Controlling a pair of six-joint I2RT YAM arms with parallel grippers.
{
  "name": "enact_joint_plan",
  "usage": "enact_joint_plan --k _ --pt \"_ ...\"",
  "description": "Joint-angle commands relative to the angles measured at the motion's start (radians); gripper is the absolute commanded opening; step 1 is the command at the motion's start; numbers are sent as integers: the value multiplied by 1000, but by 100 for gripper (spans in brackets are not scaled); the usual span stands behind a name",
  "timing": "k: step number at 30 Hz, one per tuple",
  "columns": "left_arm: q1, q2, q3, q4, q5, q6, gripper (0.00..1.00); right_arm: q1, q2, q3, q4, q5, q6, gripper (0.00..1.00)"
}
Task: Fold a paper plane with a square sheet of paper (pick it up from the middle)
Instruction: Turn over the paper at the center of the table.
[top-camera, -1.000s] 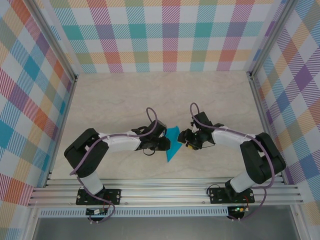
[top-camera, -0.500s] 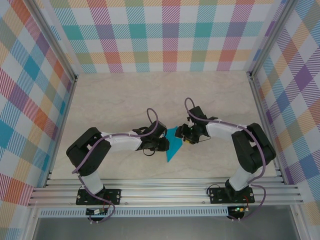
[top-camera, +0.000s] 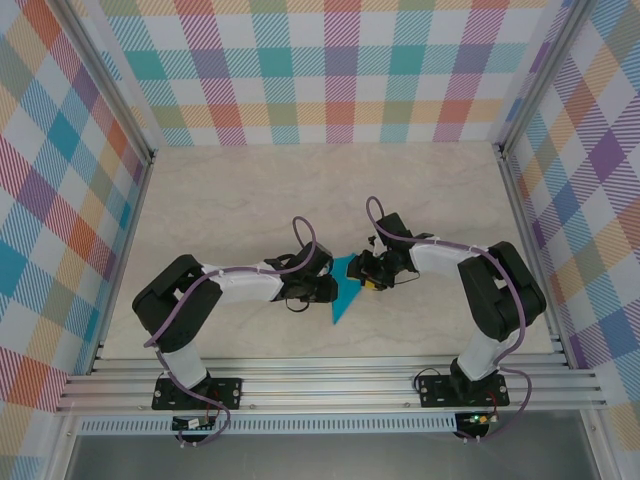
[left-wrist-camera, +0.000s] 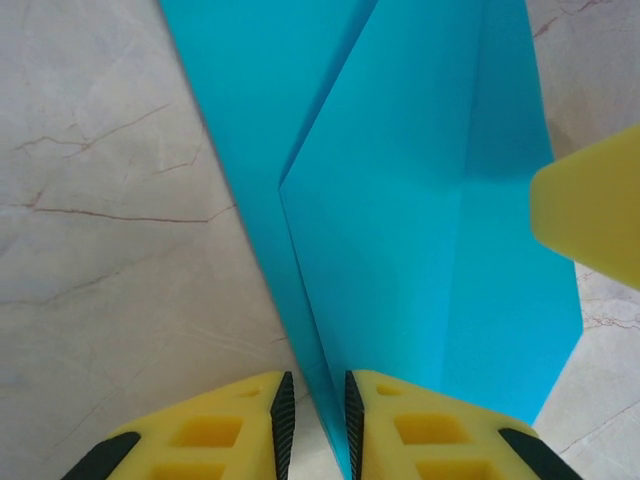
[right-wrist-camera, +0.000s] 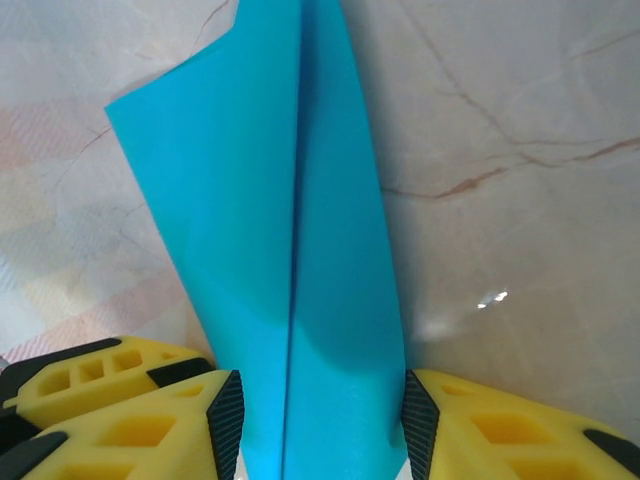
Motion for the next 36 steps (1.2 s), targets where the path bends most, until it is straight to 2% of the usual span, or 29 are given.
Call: enact_joint_plan --k 1,6,11,15,31,36 --pt "-4 10 -51 25 47 -23 23 9 -4 -13 -3 -45 -31 48" --pt "14 -14 -99 83 83 -51 23 7 -41 -32 25 -71 -17 51" --pt "28 -13 -120 126 120 -75 23 9 -49 -87 157 -142 65 52" --pt "34 -14 -139 160 136 -98 22 18 -51 -102 212 -147 101 52" --pt "43 -54 -178 214 150 -148 22 61 0 -108 314 -109 126 33" --pt "44 -65 -185 218 144 -159 22 66 11 -104 284 -71 119 35"
